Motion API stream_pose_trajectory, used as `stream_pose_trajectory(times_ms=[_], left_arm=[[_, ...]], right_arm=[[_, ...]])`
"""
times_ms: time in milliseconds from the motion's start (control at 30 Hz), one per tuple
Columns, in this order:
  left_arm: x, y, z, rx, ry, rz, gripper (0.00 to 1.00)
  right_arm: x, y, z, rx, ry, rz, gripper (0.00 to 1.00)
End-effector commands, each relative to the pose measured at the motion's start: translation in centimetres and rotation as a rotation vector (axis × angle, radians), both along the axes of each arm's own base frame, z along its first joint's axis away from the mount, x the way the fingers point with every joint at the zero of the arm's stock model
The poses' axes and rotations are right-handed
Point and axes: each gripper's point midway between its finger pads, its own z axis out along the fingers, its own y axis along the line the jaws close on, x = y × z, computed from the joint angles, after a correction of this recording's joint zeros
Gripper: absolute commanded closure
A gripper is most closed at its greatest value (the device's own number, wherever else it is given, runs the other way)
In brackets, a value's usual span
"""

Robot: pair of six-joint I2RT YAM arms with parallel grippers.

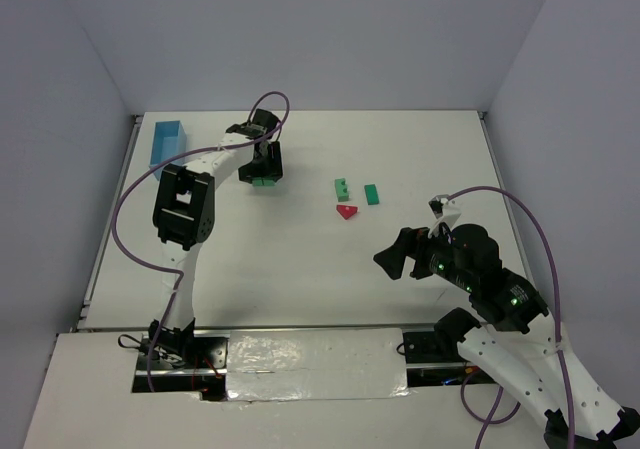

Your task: Build the wood block tower

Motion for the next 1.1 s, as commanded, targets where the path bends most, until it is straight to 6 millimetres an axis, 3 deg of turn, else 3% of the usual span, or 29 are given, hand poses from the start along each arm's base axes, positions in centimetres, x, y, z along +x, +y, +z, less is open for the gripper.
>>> stream_pose_trajectory(times_ms=[0,600,733,900,1067], left_arm=[[0.9,-0.4,0.9,-0.033,-0.028,0.02,0.21],[0.4,-0.4,0.6,-0.049,-0.021,0.041,0.24],[0.2,-0.4,0.6,-0.051,-0.02,0.045,0.08],[0.4,-0.6,1.3,-0.063,-0.038,0.042,0.01],[-0.4,-0.3,2.5,-0.063,-0.072,0.061,0.0]], right_arm=[[0.4,0.3,0.6,0.011,-0.036,0.009,0.0],[0.4,0.4,0.6,0.013,-0.038,0.015,0.0],[0.3,0.5,0.5,0.014,-0.037,0.021,0.0],[0.3,0.5,0.6,0.015,-0.037,0.024,0.0],[0.3,0.4,0.6,0.016,-0.04,0.022,0.0]])
